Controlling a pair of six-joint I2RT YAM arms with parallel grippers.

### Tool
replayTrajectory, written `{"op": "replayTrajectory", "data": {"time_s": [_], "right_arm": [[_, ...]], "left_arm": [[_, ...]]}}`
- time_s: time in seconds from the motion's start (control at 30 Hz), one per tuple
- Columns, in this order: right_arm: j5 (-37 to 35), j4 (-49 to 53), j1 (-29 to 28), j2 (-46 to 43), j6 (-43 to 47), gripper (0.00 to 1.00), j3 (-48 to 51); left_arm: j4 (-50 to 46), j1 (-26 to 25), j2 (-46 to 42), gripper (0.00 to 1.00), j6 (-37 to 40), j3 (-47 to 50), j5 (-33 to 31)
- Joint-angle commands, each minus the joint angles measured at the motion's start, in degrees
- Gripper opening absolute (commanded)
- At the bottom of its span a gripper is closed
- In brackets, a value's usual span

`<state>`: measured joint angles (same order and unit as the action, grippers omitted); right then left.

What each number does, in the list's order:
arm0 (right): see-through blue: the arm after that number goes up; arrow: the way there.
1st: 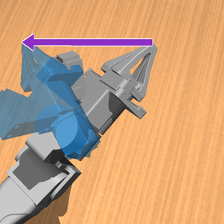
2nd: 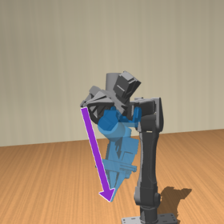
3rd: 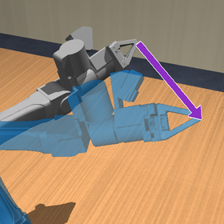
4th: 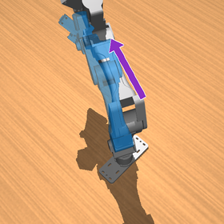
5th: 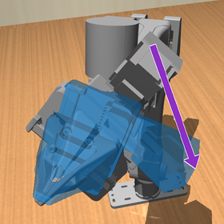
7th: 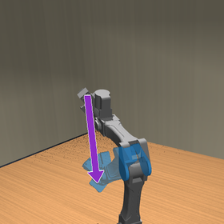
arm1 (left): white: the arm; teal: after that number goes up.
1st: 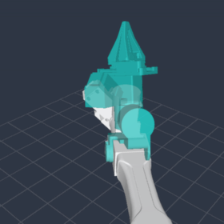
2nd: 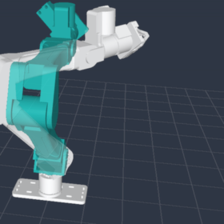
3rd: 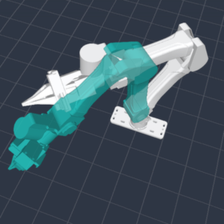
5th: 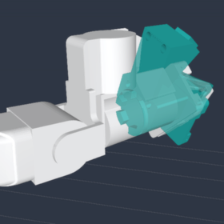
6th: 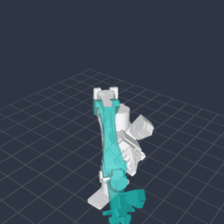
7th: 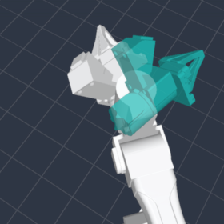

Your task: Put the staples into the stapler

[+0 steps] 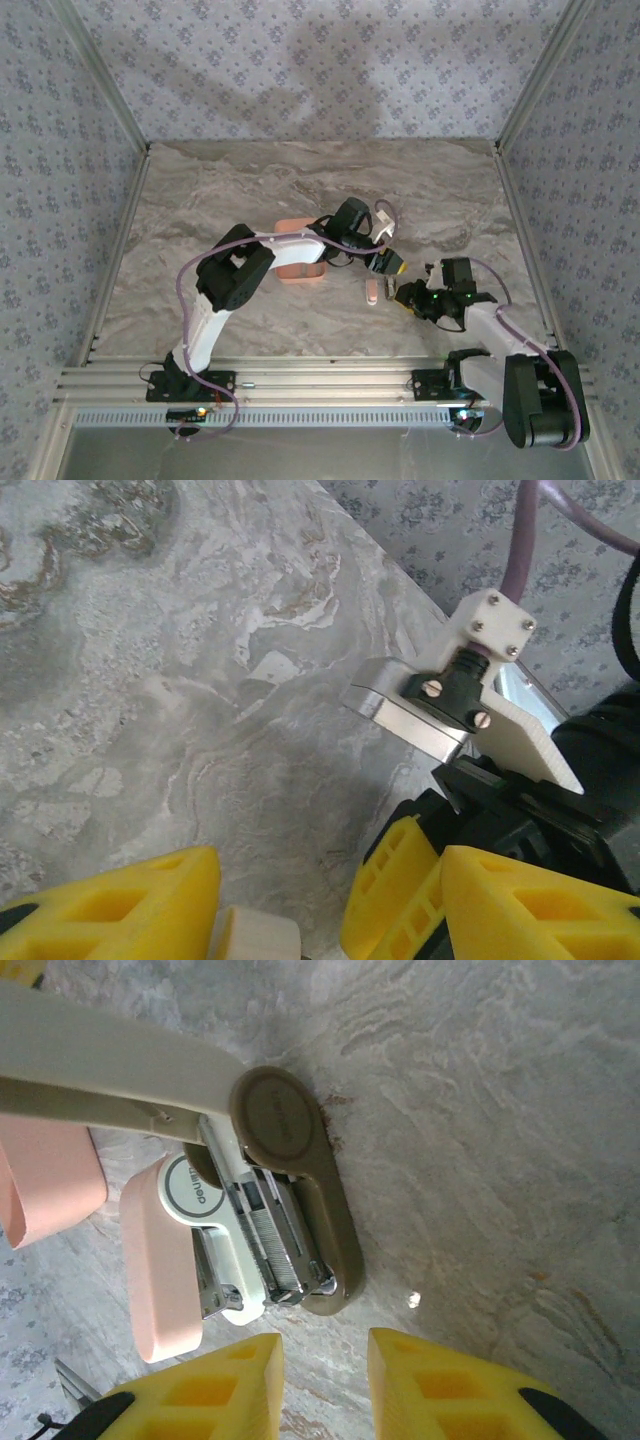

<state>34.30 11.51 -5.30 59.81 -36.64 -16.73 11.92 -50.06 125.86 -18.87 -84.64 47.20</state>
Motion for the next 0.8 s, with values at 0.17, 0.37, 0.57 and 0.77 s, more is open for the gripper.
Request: {"op": "replayTrajectory", "data": {"time_s": [0.17,0.37,0.57,0.77], "right_arm": [[-0.34,1.36,0.73,0.33,2.75,0.28,-0.18],[-1.14,4.63,0.99,-2.47,3.06,0.29,-1.07],[-2.14,8.67,1.22,-7.25,2.68,0.30,-1.70],[-1.94,8.87,1.29,-9.10,2.21,0.32,-3.12]], "left_arm": [[-1.84,-1.27,-0.88,0.59,3.01,-0.40,4.35],[-5.14,-2.21,-1.45,0.59,5.06,-0.57,4.80],[-5.70,-2.34,-2.89,0.59,5.71,0.88,4.91],[-3.88,-2.27,-5.28,0.59,4.75,3.44,2.89]]}}
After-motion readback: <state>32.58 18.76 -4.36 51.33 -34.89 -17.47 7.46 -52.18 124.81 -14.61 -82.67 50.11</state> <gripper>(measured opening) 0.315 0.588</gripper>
